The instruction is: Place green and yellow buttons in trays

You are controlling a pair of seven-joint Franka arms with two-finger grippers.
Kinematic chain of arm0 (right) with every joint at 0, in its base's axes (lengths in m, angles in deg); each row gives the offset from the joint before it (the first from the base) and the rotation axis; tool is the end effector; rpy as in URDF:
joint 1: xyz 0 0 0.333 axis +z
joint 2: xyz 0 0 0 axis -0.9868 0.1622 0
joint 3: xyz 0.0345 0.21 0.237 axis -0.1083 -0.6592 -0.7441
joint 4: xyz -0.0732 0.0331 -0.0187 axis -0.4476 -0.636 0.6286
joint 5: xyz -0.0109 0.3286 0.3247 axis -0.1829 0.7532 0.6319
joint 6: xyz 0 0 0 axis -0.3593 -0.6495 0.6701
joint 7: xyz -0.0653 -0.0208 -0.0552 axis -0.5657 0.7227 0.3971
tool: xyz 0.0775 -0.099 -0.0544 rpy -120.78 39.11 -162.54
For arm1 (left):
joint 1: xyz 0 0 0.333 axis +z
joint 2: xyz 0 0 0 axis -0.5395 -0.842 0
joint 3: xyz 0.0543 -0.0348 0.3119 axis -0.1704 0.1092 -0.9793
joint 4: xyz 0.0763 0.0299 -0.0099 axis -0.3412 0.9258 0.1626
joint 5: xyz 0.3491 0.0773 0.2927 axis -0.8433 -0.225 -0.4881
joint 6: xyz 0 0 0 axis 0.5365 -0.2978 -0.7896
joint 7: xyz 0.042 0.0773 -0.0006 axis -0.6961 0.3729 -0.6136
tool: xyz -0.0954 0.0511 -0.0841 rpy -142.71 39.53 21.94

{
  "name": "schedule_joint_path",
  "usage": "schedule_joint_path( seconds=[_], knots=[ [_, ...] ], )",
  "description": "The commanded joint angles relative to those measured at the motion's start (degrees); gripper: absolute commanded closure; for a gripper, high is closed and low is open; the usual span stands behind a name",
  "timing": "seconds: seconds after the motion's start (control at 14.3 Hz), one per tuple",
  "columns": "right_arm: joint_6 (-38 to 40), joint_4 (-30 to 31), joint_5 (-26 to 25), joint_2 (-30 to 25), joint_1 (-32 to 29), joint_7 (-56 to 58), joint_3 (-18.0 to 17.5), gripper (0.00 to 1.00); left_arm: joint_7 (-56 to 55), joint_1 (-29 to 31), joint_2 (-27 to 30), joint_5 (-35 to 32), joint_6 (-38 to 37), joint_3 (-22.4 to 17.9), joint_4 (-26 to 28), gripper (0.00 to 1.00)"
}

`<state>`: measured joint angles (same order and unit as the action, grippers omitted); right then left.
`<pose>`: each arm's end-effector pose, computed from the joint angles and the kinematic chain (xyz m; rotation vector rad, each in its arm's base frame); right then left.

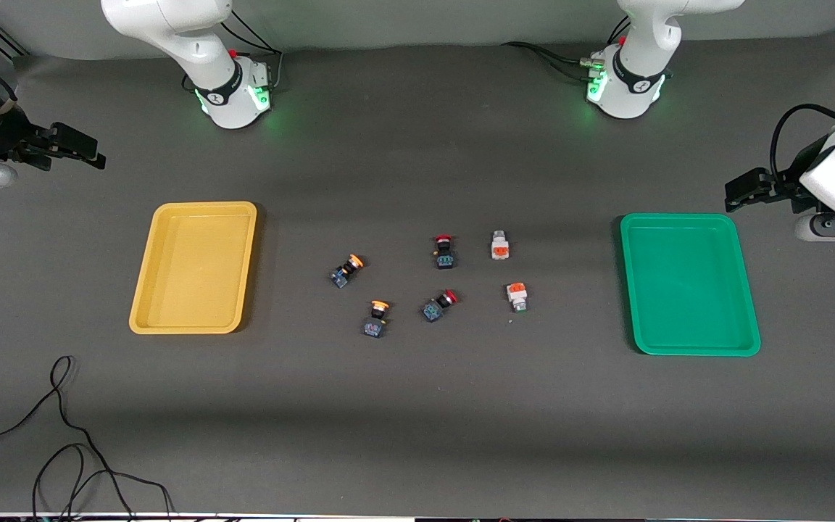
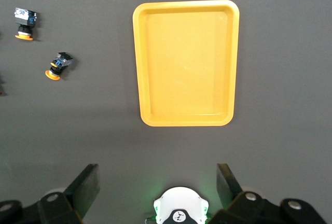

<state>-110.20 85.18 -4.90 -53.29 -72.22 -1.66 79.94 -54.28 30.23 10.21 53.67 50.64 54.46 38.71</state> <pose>0.5435 -0.0166 0.5737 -3.0869 0.0782 0.2310 0.6211 -0.0360 0.5581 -3.1260 0.0637 0.1701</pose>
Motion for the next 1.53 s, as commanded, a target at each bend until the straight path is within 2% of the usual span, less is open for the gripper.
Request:
schedule_joint_path(
  seconds=[0.0, 0.63, 0.98, 1.19, 1.33, 1.47],
  knots=[
    [1.5, -0.7, -1.5, -0.8, 0.1, 0.3, 0.1, 0.0, 1.4, 0.5, 0.5, 0.5, -0.7, 0.4, 0.3, 0.0],
    [2.5, -0.8, -1.5, -0.8, 0.1, 0.4, 0.0, 0.0, 1.4, 0.3, 0.4, 0.3, -0.7, 0.4, 0.7, 0.0],
    [1.8, -0.5, -0.5, 0.5, 0.7, -0.4, -0.5, 0.0, 1.0, -1.3, 0.9, 0.5, 0.7, 0.8, 3.5, 0.0],
    [-0.6, -0.4, 0.3, 3.2, 5.5, -5.7, -0.6, 0.0, -0.1, -3.4, 1.2, 0.5, 1.8, 0.8, 5.5, 0.0],
    [-3.5, -0.5, 6.2, 6.4, 8.8, -9.5, -0.5, 0.0, -2.7, -5.1, 1.6, 0.6, 3.0, 0.9, 6.8, 0.0],
    [-8.2, -0.5, 8.5, 10.6, 13.2, -11.3, -0.5, 0.0, -7.8, -9.2, 1.9, 0.6, 5.3, 0.9, 9.1, 0.0]
  ],
)
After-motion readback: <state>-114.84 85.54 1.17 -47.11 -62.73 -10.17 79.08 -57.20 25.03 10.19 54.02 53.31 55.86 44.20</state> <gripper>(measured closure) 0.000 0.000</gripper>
